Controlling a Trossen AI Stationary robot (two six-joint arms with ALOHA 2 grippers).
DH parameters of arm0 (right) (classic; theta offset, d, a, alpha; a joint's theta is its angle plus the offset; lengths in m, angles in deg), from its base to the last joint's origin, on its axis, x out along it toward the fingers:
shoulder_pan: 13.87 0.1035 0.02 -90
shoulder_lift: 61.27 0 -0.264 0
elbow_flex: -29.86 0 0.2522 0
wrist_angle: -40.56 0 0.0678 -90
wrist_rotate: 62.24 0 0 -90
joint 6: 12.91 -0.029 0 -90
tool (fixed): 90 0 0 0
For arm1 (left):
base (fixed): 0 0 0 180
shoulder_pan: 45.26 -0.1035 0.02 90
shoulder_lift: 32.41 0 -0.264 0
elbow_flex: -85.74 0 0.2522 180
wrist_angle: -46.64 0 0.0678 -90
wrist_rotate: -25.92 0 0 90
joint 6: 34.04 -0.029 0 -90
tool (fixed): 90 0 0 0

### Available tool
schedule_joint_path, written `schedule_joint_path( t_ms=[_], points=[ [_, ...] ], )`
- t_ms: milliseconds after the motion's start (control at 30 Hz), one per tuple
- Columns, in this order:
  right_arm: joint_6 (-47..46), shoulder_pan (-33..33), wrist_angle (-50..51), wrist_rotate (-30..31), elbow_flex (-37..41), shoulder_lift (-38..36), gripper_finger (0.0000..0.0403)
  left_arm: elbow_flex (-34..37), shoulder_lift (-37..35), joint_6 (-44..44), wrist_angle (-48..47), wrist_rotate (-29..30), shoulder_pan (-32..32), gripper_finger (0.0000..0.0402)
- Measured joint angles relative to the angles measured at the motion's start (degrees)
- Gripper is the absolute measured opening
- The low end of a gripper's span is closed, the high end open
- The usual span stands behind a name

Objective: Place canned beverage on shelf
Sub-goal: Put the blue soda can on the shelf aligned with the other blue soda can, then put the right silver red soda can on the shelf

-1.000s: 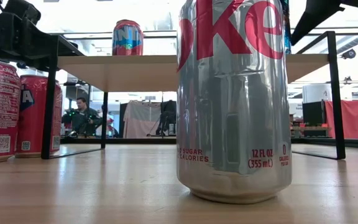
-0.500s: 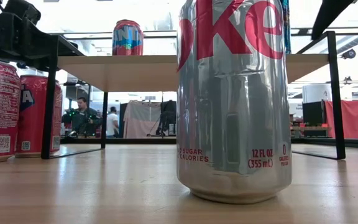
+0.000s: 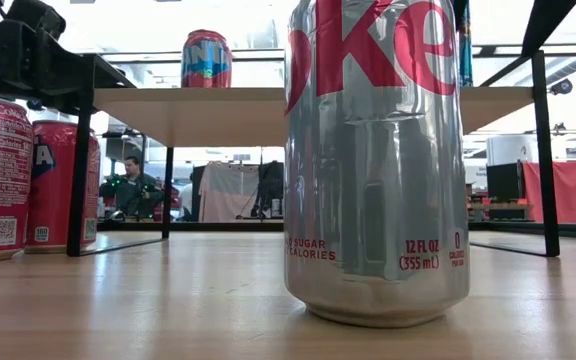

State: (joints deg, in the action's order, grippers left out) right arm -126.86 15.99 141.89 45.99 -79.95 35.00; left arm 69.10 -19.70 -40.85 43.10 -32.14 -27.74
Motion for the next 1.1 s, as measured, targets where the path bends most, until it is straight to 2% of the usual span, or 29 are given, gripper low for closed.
schedule_joint_path(
  t_ms=[367, 567, 767, 1100],
  points=[
    [0.0, 0.7, 0.2, -1.2, 0.0, 0.0, 0.0353, 0.0, 0.0, 0.0, 0.0, 0.0, 0.0, 0.0400],
    [0.3, 3.0, 2.1, -5.8, 0.1, -0.5, 0.0352, 0.0, 0.0, 0.0, 0.0, 0.0, 0.0, 0.0400],
    [-3.1, 6.0, 2.3, -13.0, 0.3, -0.3, 0.0352, 0.0, 0.0, 0.0, 0.0, 0.0, 0.0, 0.0400],
    [-4.6, 7.1, 2.2, -11.3, 0.3, -0.5, 0.0352, 0.0, 0.0, 0.0, 0.0, 0.0, 0.0, 0.0400]
  ],
)
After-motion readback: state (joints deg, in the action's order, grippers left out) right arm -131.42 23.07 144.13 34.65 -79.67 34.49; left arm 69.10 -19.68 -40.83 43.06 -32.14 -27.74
